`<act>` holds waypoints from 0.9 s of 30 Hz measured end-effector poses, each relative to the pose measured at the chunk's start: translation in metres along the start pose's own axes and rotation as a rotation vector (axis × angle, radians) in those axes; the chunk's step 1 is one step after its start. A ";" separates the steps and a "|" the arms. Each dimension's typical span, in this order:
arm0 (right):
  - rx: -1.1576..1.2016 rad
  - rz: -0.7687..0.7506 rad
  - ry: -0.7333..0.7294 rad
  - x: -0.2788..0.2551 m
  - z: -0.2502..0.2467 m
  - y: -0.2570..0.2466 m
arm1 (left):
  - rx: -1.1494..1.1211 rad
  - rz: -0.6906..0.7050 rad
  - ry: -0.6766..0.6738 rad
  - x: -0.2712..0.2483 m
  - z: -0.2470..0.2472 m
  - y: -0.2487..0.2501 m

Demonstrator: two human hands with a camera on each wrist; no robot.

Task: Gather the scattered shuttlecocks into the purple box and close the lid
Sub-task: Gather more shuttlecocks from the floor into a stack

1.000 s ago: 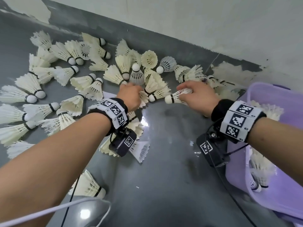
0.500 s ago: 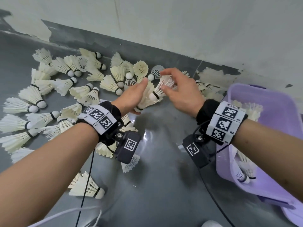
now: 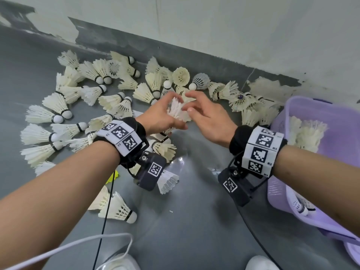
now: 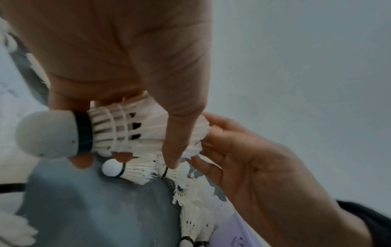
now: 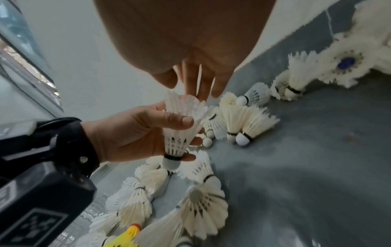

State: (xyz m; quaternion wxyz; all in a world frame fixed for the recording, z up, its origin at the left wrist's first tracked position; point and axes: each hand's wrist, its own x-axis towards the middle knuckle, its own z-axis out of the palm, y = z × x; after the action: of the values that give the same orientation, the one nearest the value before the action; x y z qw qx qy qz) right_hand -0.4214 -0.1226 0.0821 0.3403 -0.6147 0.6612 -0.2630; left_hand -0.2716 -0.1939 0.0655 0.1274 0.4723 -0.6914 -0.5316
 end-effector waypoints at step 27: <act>0.031 0.157 -0.113 -0.004 0.048 0.023 | 0.238 -0.209 0.017 -0.060 -0.020 -0.065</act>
State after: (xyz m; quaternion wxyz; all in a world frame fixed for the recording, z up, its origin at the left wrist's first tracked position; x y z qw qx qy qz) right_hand -0.3989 -0.1128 0.0343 0.4062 -0.5696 0.6828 -0.2105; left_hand -0.1928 -0.1584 0.0373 0.0203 0.5580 -0.6955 -0.4522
